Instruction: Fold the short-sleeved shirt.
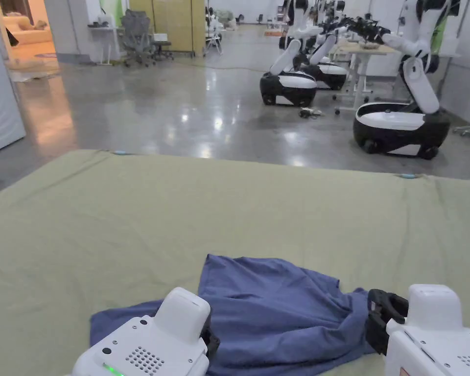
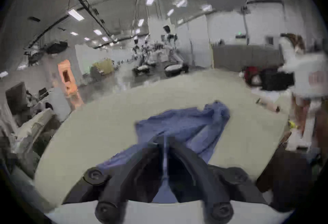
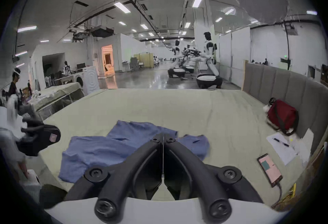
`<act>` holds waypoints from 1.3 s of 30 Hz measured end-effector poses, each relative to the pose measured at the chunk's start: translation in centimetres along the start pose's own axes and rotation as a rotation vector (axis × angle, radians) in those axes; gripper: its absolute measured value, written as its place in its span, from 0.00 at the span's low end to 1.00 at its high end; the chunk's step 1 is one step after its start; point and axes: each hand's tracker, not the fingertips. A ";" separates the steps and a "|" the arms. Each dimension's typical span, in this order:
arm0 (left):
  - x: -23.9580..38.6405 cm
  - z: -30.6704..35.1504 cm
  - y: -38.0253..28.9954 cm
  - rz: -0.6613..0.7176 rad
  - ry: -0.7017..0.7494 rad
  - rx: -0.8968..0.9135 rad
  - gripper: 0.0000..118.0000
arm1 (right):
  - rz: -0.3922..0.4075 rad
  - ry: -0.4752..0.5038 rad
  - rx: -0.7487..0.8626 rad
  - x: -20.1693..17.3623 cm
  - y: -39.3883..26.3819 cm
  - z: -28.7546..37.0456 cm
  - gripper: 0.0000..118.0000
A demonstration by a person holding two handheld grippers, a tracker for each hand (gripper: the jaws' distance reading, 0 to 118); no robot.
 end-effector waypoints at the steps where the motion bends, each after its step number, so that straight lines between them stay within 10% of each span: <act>1: -1.7 -0.3 -1.0 0.043 -0.007 -0.038 0.03 | 0.009 0.012 -0.002 -0.8 -0.1 0.0 0.04; 12: -21.9 -10.8 -7.2 0.431 0.205 -0.378 0.00 | 0.044 0.013 -0.053 -1.6 -0.4 -2.4 0.04; 14: -21.2 -12.8 -6.7 0.392 0.182 -0.436 0.16 | 0.051 0.000 -0.065 -1.4 -0.4 -3.1 0.04; 16: -20.5 -15.4 -6.7 0.339 0.173 -0.488 0.75 | 0.048 -0.006 -0.072 -1.0 -0.3 -3.6 0.04; 17: -19.7 -16.3 -6.7 0.316 0.145 -0.508 0.87 | 0.048 -0.014 -0.076 -0.7 -0.3 -3.9 0.04; 20: -18.1 -19.0 -7.1 0.254 0.131 -0.535 0.88 | 0.059 -0.047 -0.086 0.6 -0.2 -4.4 0.04; 26: -17.9 -20.5 -8.9 0.331 0.109 -0.560 0.74 | 0.063 -0.187 -0.123 7.2 0.5 -5.2 0.04; 28: -16.6 -19.6 -8.1 0.263 0.046 -0.521 0.50 | 0.055 -0.273 -0.177 10.6 0.7 -7.1 0.04; 30: -15.9 -18.7 -7.4 0.194 0.003 -0.493 0.02 | 0.007 -0.263 -0.288 14.0 1.0 -10.1 0.05; 34: -16.2 -16.5 -5.4 0.218 0.013 -0.438 0.02 | -0.007 -0.216 -0.314 17.7 0.8 -15.7 0.08; 37: -15.3 -13.9 -2.9 0.195 0.054 -0.371 0.02 | -0.100 -0.081 -0.420 19.5 -0.1 -20.0 0.86; 39: -14.6 -13.0 -1.8 0.187 0.084 -0.373 0.02 | -0.060 -0.108 -0.439 19.3 -0.9 -22.4 0.91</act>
